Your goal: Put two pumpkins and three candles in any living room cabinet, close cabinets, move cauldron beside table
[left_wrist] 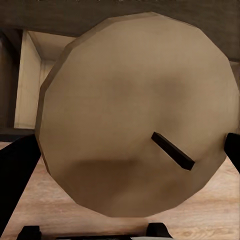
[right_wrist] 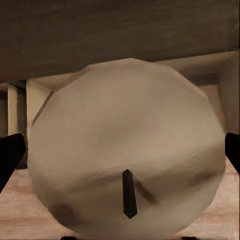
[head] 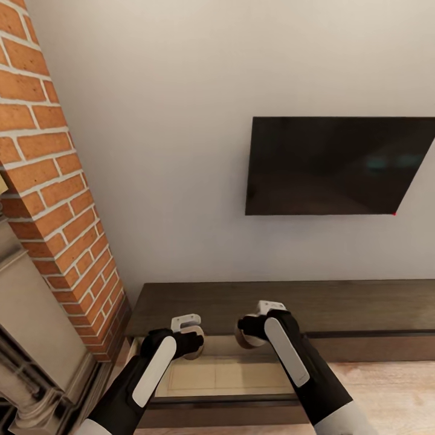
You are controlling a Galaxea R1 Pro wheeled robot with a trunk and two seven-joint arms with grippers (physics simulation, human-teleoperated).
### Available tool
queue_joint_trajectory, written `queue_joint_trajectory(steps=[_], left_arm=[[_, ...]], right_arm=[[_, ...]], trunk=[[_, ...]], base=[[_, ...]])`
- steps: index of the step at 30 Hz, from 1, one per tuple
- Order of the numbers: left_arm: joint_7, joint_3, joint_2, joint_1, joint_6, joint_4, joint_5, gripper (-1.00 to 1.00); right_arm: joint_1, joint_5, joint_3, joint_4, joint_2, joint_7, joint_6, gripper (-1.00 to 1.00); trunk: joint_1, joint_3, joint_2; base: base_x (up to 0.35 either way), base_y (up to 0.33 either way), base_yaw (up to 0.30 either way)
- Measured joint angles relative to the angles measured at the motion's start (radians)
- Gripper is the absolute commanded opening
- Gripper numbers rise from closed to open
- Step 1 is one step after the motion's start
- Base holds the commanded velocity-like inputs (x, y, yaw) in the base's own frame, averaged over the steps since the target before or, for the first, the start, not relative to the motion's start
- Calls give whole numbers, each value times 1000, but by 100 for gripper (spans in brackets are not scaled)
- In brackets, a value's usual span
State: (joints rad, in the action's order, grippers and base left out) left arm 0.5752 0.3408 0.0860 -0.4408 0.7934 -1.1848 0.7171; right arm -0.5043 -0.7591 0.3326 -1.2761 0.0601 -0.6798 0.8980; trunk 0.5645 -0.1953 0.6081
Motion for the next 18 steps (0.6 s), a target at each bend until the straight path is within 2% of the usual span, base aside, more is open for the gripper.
queue_joint_trajectory(steps=[3,10,18], left_arm=[[2,0,0,0,-1,0,-1,-100],[5,0,0,0,-1,0,-3,-100],[5,1,0,0,-1,0,-2,-100]], right_arm=[[-3,-5,1,7,0,-20,2,-100],[-29,-5,1,102,9,-15,-1,-100],[-33,-6,1,113,12,-11,-5,-100]], trunk=[[12,-10,21],[38,-32,70],[69,-57,126]], base=[[0,0,0],[0,0,0],[0,0,0]])
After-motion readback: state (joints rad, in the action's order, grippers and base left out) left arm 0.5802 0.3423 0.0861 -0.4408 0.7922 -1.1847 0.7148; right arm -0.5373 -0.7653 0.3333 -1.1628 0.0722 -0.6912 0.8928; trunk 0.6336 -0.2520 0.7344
